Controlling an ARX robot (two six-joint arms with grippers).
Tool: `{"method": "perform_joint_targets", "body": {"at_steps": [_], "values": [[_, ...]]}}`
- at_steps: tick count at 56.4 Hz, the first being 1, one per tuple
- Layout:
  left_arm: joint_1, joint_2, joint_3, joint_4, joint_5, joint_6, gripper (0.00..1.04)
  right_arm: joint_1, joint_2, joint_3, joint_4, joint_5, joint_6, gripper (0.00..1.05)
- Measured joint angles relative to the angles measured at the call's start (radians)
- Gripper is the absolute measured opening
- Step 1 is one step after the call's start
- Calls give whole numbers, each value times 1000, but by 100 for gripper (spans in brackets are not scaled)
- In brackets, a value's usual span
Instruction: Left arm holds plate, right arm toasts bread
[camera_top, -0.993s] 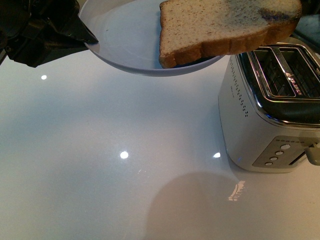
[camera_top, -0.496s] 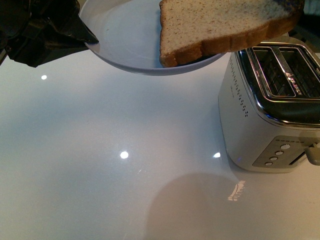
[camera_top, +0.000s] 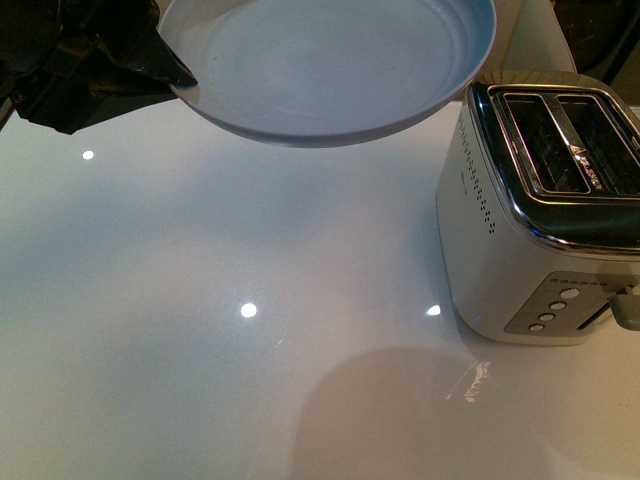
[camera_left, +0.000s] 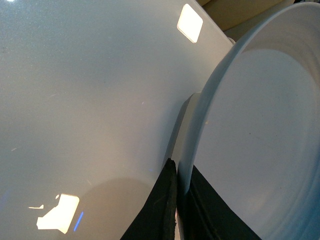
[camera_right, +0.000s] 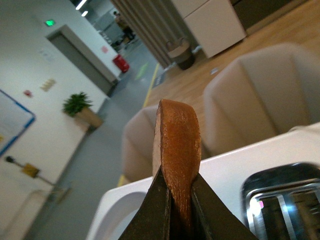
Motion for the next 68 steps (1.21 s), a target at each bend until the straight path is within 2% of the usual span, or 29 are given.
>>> {"method": "perform_joint_targets", "body": {"at_steps": [8, 21, 46, 68], "values": [[0, 0, 0, 0, 0, 0, 3, -17, 16, 14, -24, 68, -236, 3], [0, 0, 0, 0, 0, 0, 3, 3, 143, -10, 32, 160, -429, 3], [0, 0, 0, 0, 0, 0, 3, 64, 301, -58, 103, 221, -510, 3], [0, 0, 0, 0, 0, 0, 3, 72, 430, -68, 162, 237, -526, 3]]}}
